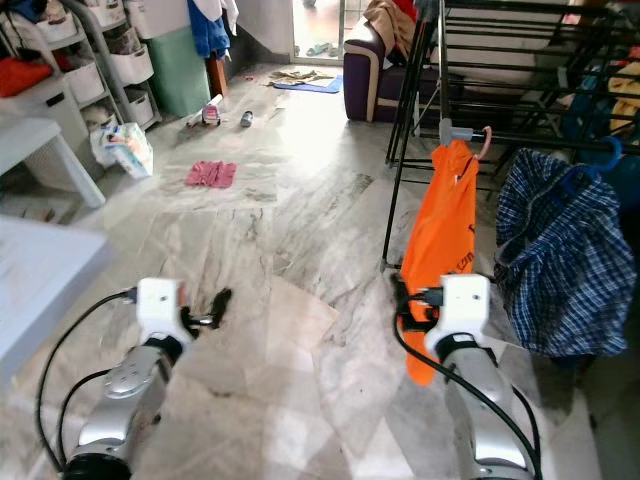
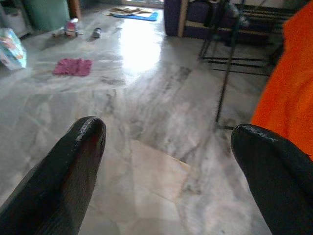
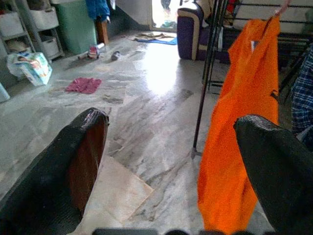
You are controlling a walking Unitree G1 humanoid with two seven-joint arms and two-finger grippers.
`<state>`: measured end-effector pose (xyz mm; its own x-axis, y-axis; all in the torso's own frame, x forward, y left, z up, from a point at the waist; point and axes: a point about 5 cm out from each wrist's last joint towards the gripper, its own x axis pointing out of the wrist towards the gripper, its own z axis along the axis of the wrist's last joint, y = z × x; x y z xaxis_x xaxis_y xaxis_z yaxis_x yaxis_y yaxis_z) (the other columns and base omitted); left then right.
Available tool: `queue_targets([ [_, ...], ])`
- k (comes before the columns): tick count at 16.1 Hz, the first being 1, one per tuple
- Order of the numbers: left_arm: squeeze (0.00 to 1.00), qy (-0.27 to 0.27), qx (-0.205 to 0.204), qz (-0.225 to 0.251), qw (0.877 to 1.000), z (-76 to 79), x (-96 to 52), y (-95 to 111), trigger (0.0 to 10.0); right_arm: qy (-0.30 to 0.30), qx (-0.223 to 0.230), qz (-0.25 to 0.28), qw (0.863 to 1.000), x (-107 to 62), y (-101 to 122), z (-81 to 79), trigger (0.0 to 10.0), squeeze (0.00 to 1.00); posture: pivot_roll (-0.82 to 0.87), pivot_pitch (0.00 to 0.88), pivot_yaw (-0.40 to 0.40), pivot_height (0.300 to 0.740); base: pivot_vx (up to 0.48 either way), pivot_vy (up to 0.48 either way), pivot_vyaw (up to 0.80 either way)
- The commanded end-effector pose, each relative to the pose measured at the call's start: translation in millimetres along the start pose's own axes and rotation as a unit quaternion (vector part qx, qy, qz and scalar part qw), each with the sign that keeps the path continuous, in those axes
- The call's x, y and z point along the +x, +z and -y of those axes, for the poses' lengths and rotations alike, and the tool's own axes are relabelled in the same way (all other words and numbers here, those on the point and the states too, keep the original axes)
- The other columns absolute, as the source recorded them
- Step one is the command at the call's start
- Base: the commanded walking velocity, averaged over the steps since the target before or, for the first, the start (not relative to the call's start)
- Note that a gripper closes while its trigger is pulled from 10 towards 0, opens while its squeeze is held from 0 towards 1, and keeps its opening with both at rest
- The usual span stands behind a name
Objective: Hang hanger
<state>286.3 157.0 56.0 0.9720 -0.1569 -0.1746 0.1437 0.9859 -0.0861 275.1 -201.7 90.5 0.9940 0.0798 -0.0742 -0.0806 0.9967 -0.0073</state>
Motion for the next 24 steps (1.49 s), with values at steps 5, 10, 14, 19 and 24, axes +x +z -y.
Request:
queue_targets([
  [5, 0.0, 0.044, 0.016, 0.017, 0.999, -13.3, -3.1, 4.6, 10.0, 0.007, -0.009, 0.004, 1.0, -1.7, 1.9, -0.2, 10.0, 0.0, -0.01, 0.0, 0.028, 0.74, 0.44, 0.0, 0.0],
  [10, 0.0, 0.119, 0.049, 0.011, 0.992, -34.1, -16.0, 3.0, 10.0, 0.012, -0.011, 0.001, 1.0, -5.2, -1.2, -3.4, 10.0, 0.0, 0.0, 0.0, 0.03, 0.74, 0.173, 0.0, 0.0],
  [14, 0.0, 0.156, 0.06, -0.005, 0.986, -42.9, -30.6, -4.4, 10.0, 0.017, -0.011, 0.002, 1.0, -4.6, -2.0, -6.8, 10.0, 0.0, 0.03, 0.0, 0.036, 0.74, 0.0, 0.0, 0.62],
  [19, 0.0, 0.112, 0.053, -0.004, 0.992, -33.5, -32.3, -3.8, 10.0, 0.014, -0.009, 0.002, 1.0, -1.0, -2.4, -9.2, 10.0, 0.0, 0.03, 0.0, 0.025, 0.74, 0.0, 0.0, 0.48],
  [24, 0.0, 0.108, 0.049, -0.005, 0.993, -31.7, -27.8, -1.5, 10.0, 0.002, -0.008, 0.001, 1.0, -2.6, -3.5, -7.3, 10.0, 0.0, 0.02, 0.0, 0.028, 0.74, 0.0, 0.0, 0.0],
])
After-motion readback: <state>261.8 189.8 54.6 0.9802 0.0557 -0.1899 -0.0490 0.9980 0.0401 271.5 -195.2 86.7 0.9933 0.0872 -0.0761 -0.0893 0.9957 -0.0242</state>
